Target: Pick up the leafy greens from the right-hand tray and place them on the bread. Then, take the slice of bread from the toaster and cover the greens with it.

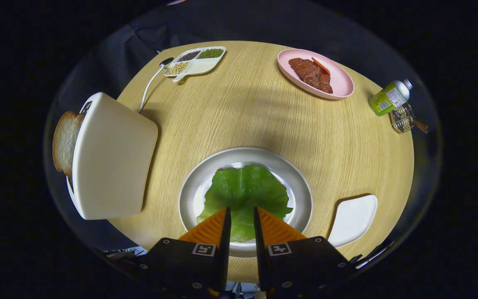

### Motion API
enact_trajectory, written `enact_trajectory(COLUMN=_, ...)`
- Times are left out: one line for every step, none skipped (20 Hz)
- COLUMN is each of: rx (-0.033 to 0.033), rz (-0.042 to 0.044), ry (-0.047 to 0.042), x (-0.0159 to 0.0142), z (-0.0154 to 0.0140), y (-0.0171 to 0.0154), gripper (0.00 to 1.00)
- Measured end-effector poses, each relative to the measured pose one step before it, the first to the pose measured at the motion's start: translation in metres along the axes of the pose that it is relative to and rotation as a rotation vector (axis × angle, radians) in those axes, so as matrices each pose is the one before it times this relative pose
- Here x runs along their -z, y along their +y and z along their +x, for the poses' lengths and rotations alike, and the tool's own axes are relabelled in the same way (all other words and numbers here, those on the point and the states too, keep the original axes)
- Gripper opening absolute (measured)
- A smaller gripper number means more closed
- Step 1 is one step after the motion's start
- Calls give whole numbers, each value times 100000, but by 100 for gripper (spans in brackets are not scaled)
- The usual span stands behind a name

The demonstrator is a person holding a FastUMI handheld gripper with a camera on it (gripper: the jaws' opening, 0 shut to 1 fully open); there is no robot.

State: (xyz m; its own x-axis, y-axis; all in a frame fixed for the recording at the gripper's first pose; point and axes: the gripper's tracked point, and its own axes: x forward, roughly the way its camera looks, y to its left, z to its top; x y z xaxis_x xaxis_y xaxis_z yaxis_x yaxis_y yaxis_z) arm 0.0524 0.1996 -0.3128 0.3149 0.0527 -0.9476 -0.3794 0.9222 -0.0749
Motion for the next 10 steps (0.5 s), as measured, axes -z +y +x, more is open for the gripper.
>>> enact_trajectory(rx=51, rz=625, ry=-110, x=4, z=-317, y=-44, gripper=39)
enact_trajectory(rx=775, rz=685, ry=-400, x=-126, z=-436, y=-125, gripper=46)
enact_trajectory(rx=299, rz=476, ry=-1095, x=-162, z=-505, y=-34, gripper=56)
enact_trajectory(rx=-297, rz=490, ry=-627, x=-217, z=-727, y=197, gripper=59)
enact_trajectory(rx=-130, rz=592, ry=-700, x=-248, z=-716, y=215, gripper=68)
enact_trajectory(rx=43, rz=471, ry=-875, x=-311, z=-736, y=253, gripper=74)
enact_trajectory(rx=-101, rz=482, ry=-807, x=-280, z=-863, y=330, gripper=84)
enact_trajectory(rx=-1, rz=167, ry=-417, x=-268, z=-884, y=437, gripper=89)
enact_trajectory(rx=174, rz=104, ry=-175, x=-114, z=-785, y=446, gripper=99)
enact_trajectory(rx=304, rz=366, ry=185, x=-161, z=-951, y=561, gripper=99)
